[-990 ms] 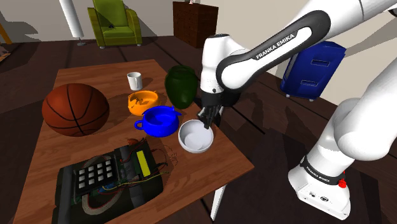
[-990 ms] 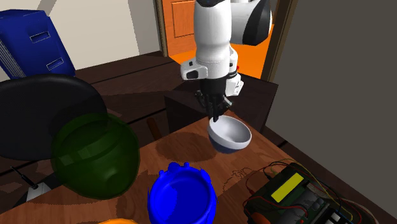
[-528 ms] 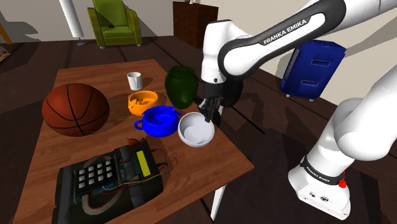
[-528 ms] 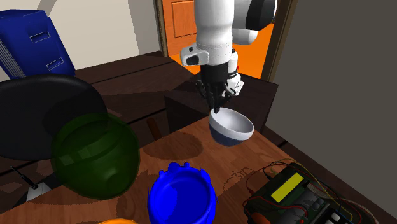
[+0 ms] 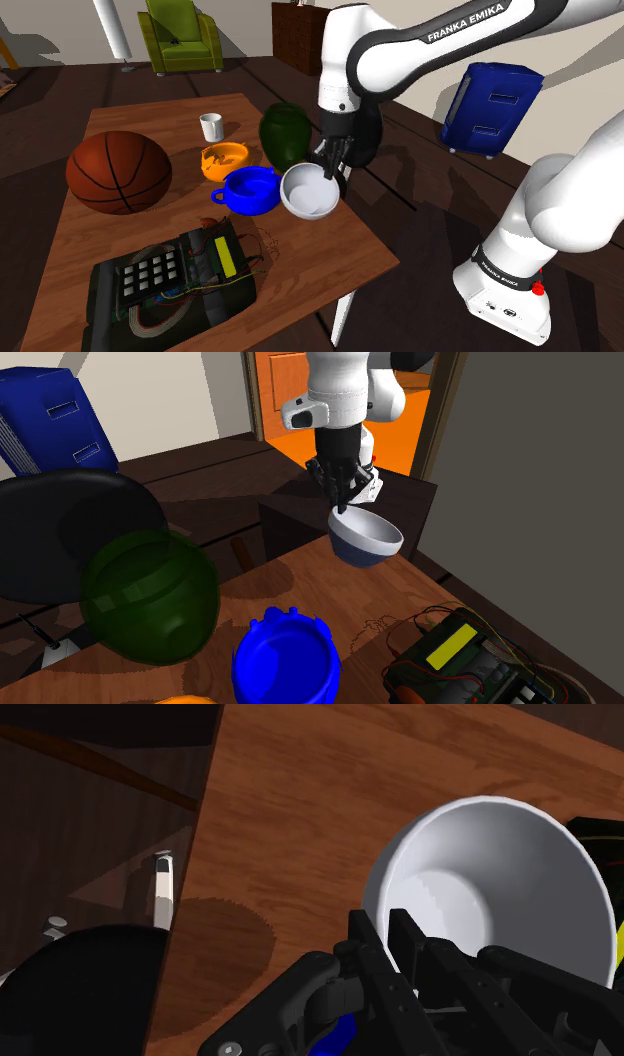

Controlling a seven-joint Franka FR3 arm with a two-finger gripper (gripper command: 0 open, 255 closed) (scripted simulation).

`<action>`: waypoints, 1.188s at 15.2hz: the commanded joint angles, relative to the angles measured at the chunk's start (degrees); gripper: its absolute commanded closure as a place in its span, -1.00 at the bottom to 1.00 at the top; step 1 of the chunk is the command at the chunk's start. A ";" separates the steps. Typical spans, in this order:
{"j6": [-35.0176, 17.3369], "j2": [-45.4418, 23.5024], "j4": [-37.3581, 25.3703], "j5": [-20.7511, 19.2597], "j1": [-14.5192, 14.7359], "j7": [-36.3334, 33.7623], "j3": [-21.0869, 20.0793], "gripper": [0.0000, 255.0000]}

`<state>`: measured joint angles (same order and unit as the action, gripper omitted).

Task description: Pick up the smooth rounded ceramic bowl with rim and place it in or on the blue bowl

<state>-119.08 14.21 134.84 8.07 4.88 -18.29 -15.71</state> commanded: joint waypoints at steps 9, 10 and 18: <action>6.76 -2.18 -8.86 -1.26 -0.80 -0.09 0.63 1.00; 7.19 -4.31 -11.35 -1.88 -1.10 -0.13 0.68 1.00; 13.12 -21.72 -34.16 -6.75 -2.10 -0.71 1.30 1.00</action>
<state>-106.65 -5.00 103.86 1.99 2.77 -18.82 -14.45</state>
